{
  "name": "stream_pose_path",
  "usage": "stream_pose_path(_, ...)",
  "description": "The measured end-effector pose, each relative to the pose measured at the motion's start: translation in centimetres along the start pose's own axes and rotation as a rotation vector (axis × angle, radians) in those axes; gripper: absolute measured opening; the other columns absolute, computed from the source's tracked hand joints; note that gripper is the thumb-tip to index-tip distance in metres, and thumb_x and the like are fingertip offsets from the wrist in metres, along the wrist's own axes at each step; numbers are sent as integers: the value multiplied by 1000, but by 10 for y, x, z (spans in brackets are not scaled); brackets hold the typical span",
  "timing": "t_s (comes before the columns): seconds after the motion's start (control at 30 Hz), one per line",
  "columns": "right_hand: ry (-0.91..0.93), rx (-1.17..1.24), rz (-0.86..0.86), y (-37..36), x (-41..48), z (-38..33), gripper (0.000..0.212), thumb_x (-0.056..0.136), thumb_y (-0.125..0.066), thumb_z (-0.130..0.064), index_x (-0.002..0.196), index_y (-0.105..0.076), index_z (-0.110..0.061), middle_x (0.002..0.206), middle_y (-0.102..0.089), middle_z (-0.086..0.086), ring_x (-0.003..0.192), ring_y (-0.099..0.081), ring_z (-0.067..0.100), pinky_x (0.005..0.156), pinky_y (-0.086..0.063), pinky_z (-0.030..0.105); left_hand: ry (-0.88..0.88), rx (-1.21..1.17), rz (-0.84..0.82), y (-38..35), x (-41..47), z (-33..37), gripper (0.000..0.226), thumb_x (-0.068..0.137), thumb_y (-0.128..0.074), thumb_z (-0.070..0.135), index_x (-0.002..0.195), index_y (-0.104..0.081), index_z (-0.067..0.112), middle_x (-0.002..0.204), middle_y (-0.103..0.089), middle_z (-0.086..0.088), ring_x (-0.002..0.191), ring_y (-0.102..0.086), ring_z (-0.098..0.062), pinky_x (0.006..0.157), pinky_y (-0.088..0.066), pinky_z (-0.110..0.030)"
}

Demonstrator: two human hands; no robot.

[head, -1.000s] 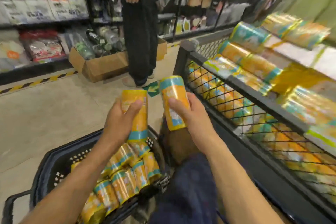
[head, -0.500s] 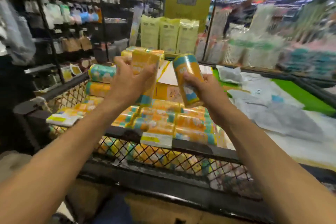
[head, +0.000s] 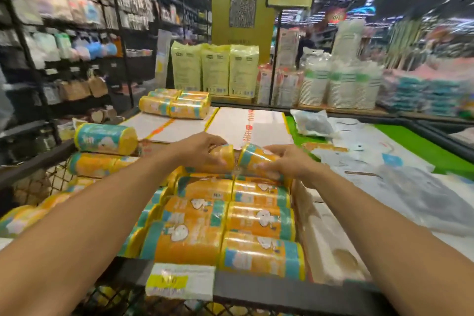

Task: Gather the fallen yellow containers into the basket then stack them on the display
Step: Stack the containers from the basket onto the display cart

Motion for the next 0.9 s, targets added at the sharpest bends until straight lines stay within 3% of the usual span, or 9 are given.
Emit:
stream_pose_path(0.07,-1,-58,-15,-4,8,13,57,73,-93,-31,125,-72,-19,113,-75,-1,102,-72,17,95,-59,39,6,-6,-109,-10,8,-10,46,90,-77,41,134,-65,37,116,-72,10,107,-67,-13,96,-55,-35)
stream_pose_path(0.13,21,-102,-39,-7,12,18,60,72,-94,-35,125,-69,-23,117,-71,-2,106,-70,19,97,-58,44,0,-21,-172,-17,12,-16,45,90,-76,45,134,-65,42,114,-75,10,104,-70,-10,95,-56,-36)
stream_pose_path(0.27,22,-75,-96,-12,11,22,61,77,-91,-28,133,-67,-21,125,-70,-1,108,-70,18,93,-60,37,0,-58,-215,-21,13,-14,41,92,-75,41,132,-66,41,114,-73,7,105,-67,-10,88,-53,-28)
stream_pose_path(0.4,84,-198,-114,-18,9,24,58,87,-83,-27,140,-63,-16,139,-63,-1,125,-61,16,100,-50,27,53,-65,-218,-26,15,-19,39,95,-69,46,133,-67,39,114,-71,15,105,-65,-6,90,-50,-31)
stream_pose_path(0.5,69,-103,-109,-19,10,26,45,93,-76,-27,135,-66,-15,129,-68,0,109,-69,13,80,-55,15,76,-111,-217,-33,15,-24,36,97,-66,47,132,-67,41,117,-73,11,107,-68,-12,99,-53,-40)
stream_pose_path(0.63,48,-82,-49,-23,10,33,36,96,-72,-35,126,-70,-15,118,-73,2,104,-71,19,94,-58,36,94,-58,-203,-36,12,-18,44,99,-62,51,140,-59,38,128,-62,13,116,-59,-13,98,-43,-36)
stream_pose_path(0.7,11,-13,-46,-25,10,33,34,99,-67,-41,120,-72,-15,109,-76,2,96,-72,20,89,-59,39,104,-31,-200,-38,7,-11,42,100,-60,51,140,-59,39,128,-62,11,113,-59,-12,98,-45,-38)
stream_pose_path(0.83,-10,103,63,-16,3,11,40,97,-65,-51,120,-71,-19,116,-73,0,106,-68,18,99,-57,48,79,35,-21,-22,-13,9,33,104,-56,38,133,-67,25,122,-69,5,102,-65,-13,85,-53,-31)
stream_pose_path(0.9,44,81,121,-9,-8,-16,46,98,-63,-53,129,-67,-19,123,-69,-1,116,-63,17,100,-51,40,77,-91,165,-1,-34,15,36,105,-54,38,133,-67,20,129,-69,2,110,-64,-15,92,-52,-32)
Point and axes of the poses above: each hand's wrist, its own x-axis towards the middle knuckle, its own y-axis out of the back of the hand, z = x × y, the point moved 3 cm from there along x, towards the middle knuckle
